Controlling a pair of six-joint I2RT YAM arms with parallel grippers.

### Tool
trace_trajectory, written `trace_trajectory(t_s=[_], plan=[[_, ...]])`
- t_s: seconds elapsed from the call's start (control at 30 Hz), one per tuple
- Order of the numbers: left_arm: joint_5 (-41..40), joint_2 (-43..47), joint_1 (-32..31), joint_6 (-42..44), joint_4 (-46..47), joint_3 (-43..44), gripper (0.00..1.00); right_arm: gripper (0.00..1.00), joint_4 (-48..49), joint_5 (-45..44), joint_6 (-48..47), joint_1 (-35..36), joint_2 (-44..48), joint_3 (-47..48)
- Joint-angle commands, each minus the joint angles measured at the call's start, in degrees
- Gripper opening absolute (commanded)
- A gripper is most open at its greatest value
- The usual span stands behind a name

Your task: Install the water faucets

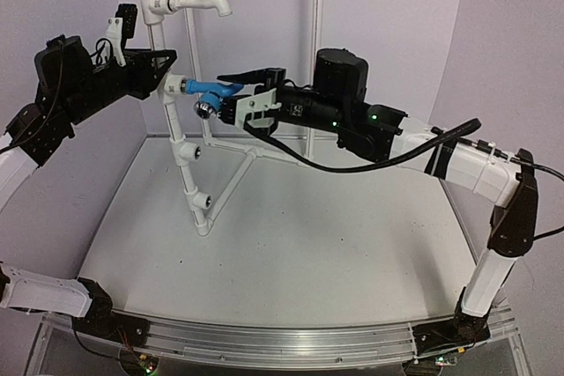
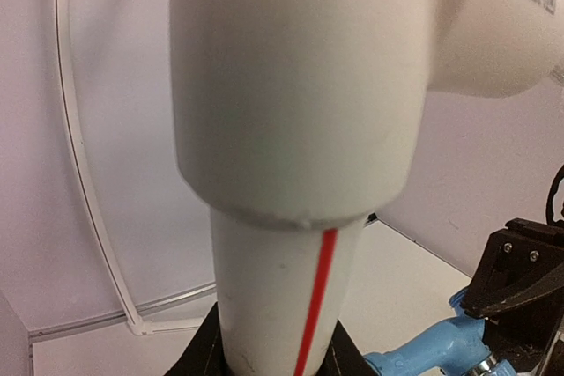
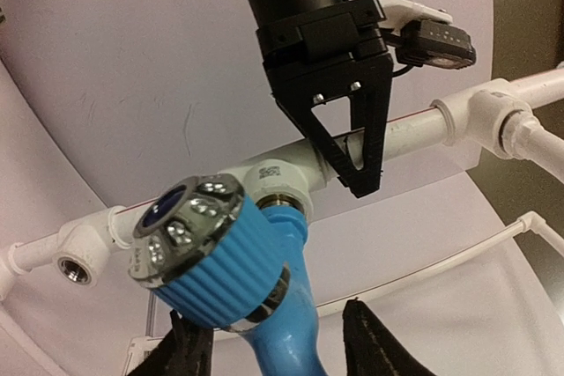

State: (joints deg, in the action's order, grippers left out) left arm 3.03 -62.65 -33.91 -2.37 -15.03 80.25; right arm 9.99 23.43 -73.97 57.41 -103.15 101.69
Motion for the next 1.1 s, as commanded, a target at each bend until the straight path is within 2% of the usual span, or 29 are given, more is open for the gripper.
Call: trace_trajectory(t_s=[0.0,0.13,0.27,0.37,0.47,0.6,0.7,0.83,0.9,0.97,1.07], plan=[[4.8,-2.5,-0.9,-10.6,-12.5,-1.9,0.00,0.35,-1.1,2.2,12.2,0.6,-2.1,2.8],[4.9,-2.6,-0.9,-10.6,-12.5,-2.0,0.00,0.22,-1.8,4.3,24.8,0.7,-2.2,3.0],[5.1,-2.7,-0.9,-10.6,-12.5,-2.0,0.00,0.00,-1.6,7.9,37.6,0.7,-2.2,2.4],[5.1,-2.8,-0.9,-10.6,-12.5,-2.0,0.00,0.00,4.4,9.3,55.3,0.8,-2.7,1.3],[5.1,-2.9,-0.9,-10.7,-12.5,-1.9,0.00,0.00,12.4,4.2,81.6,0.7,-3.0,-0.5],[5.1,-2.7,-0.9,-10.8,-12.5,-1.9,0.00,0.00,13.7,-1.2,110.7,0.6,-3.9,2.1],[5.0,-2.5,-0.9,-10.7,-12.5,-1.9,0.00,0.00,14.4,-3.1,129.3,-0.1,-3.8,3.0],[5.4,-2.2,-0.9,-10.7,-12.5,-1.8,0.00,0.00,22.8,-1.1,151.7,-2.9,-3.6,0.4],[5.5,-2.1,-0.9,-10.8,-12.5,-1.8,0.00,0.00,28.1,-1.1,157.7,-4.0,-3.0,-2.4],[5.6,-2.1,-0.9,-10.8,-12.5,-1.9,0.00,0.10,32.3,-0.7,158.8,-4.8,-1.9,-5.0],[5.5,-1.9,-0.9,-10.9,-12.5,-2.0,0.00,0.39,33.3,-0.5,151.5,-5.6,1.4,-9.7]])
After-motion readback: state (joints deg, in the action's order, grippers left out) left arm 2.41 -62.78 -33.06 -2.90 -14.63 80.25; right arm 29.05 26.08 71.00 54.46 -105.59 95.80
